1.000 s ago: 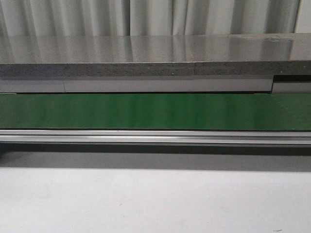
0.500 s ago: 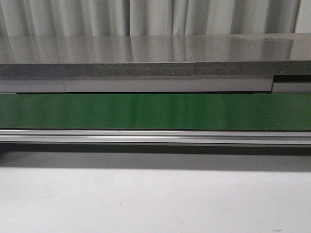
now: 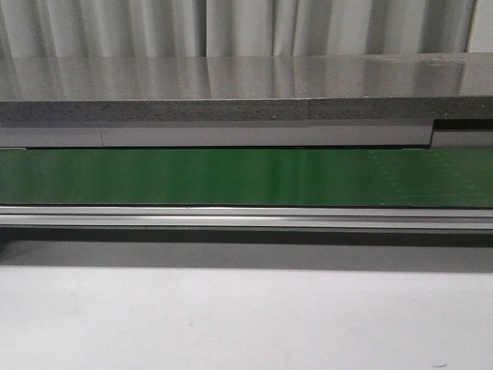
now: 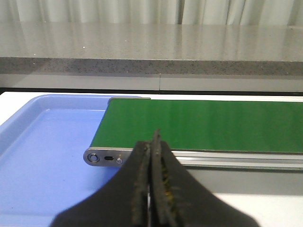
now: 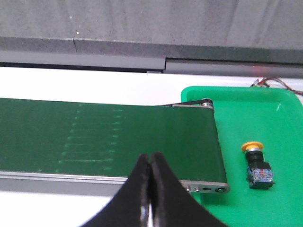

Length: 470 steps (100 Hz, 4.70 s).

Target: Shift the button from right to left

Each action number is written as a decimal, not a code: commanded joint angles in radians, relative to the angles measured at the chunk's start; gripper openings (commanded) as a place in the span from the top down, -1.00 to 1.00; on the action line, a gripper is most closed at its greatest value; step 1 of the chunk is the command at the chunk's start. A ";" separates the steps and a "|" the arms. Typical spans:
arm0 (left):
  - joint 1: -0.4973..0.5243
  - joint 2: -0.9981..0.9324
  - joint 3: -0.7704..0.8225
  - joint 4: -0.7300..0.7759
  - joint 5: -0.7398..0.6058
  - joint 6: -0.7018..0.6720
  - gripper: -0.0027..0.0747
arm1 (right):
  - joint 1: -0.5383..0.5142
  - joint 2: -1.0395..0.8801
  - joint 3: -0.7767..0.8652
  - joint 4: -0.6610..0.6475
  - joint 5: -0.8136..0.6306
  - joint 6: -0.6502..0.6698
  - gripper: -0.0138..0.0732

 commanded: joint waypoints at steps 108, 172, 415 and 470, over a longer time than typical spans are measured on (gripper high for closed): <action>0.000 -0.033 0.043 -0.004 -0.074 -0.010 0.98 | -0.523 0.642 -0.224 -0.101 0.127 -0.044 -0.80; 0.000 -0.033 0.043 -0.004 -0.074 -0.010 0.98 | -0.595 1.102 -0.448 0.061 0.018 -0.161 -0.80; 0.000 -0.033 0.043 -0.004 -0.074 -0.010 0.98 | -0.256 1.123 -0.550 0.221 0.170 -0.123 -0.63; 0.000 -0.033 0.043 -0.004 -0.074 -0.010 0.98 | -0.160 0.839 -0.477 0.177 0.203 -0.200 -0.27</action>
